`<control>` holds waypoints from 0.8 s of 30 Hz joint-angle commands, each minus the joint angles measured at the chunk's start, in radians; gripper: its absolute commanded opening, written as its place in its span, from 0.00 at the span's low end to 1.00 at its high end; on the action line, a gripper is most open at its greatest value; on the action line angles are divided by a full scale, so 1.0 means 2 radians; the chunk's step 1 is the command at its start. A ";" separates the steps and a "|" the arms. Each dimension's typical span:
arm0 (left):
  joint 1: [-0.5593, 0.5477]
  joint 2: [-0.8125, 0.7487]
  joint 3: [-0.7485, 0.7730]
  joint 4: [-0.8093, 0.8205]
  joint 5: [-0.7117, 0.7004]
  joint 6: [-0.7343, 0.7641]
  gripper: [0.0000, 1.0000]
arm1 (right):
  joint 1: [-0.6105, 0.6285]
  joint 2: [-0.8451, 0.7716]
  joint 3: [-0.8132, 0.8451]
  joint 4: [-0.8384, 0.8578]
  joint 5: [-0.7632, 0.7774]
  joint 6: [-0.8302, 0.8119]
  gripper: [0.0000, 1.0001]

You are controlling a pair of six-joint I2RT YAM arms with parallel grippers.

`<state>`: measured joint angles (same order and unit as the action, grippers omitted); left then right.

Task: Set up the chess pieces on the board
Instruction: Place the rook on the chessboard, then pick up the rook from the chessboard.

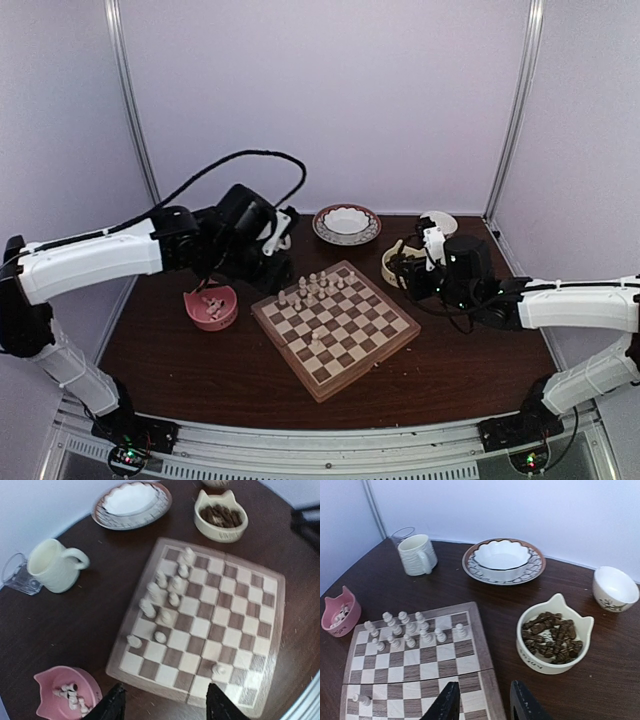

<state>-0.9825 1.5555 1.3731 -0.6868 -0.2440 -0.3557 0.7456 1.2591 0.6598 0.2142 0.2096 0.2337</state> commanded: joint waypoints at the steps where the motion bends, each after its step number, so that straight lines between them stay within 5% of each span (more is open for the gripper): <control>1: 0.060 -0.074 -0.117 0.169 -0.031 -0.017 0.56 | 0.013 0.028 0.027 0.013 -0.122 -0.036 0.37; 10: 0.067 -0.159 -0.334 0.410 -0.114 0.051 0.55 | 0.101 0.161 0.149 -0.085 -0.183 -0.110 0.41; 24: 0.068 -0.126 -0.339 0.424 -0.102 0.037 0.57 | 0.147 0.262 0.242 -0.175 -0.205 -0.155 0.46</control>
<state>-0.8482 1.2823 0.6731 0.1112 -0.4664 -0.2714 1.0283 1.7531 1.1004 -0.0772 -0.1799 -0.0505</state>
